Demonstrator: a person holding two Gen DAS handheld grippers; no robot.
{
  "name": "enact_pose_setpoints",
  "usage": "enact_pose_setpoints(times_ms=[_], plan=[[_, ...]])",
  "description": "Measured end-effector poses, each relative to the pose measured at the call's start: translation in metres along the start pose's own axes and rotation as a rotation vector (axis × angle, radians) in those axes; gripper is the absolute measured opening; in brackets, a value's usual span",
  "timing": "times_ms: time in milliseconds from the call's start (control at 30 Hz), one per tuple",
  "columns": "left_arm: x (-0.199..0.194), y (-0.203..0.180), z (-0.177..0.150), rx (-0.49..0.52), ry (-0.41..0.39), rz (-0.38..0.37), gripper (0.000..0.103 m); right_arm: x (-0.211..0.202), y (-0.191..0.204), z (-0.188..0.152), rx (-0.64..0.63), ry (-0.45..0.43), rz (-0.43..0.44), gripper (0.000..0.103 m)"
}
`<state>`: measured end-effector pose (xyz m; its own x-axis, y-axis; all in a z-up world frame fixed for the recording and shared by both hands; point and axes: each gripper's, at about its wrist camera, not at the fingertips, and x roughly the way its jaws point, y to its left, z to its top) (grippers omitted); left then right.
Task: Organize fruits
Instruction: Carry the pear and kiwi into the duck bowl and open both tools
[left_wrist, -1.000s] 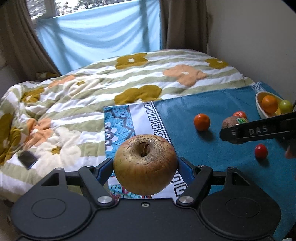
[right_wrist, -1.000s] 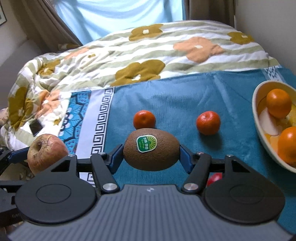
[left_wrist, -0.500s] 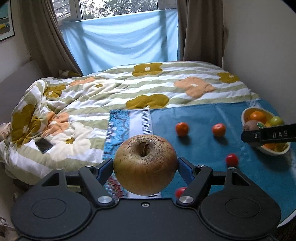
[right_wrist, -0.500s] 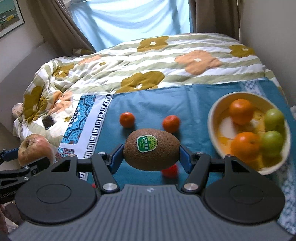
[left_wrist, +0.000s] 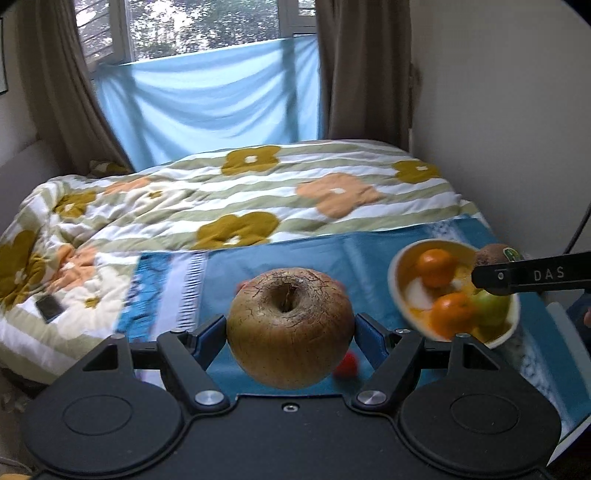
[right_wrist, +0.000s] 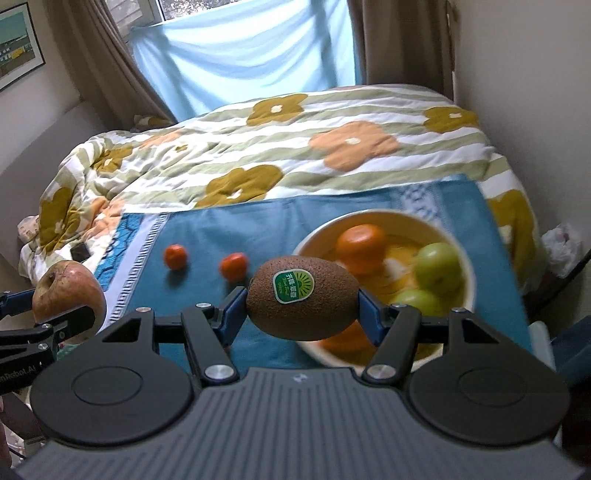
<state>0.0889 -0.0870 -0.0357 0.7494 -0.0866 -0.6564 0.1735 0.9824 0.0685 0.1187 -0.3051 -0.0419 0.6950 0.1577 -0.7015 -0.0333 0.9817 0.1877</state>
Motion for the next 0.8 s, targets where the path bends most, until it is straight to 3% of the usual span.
enact_pose_setpoints(times_ms=[333,800], plan=[[0.055,-0.076,0.022,0.039,0.013,-0.085,0.079,0.014,-0.075,0.023,-0.013,-0.023,-0.042,0.078],[0.133,-0.128,0.03,0.083,0.077,-0.103,0.079,0.055,-0.121,0.026,0.0,0.005,-0.033,0.078]])
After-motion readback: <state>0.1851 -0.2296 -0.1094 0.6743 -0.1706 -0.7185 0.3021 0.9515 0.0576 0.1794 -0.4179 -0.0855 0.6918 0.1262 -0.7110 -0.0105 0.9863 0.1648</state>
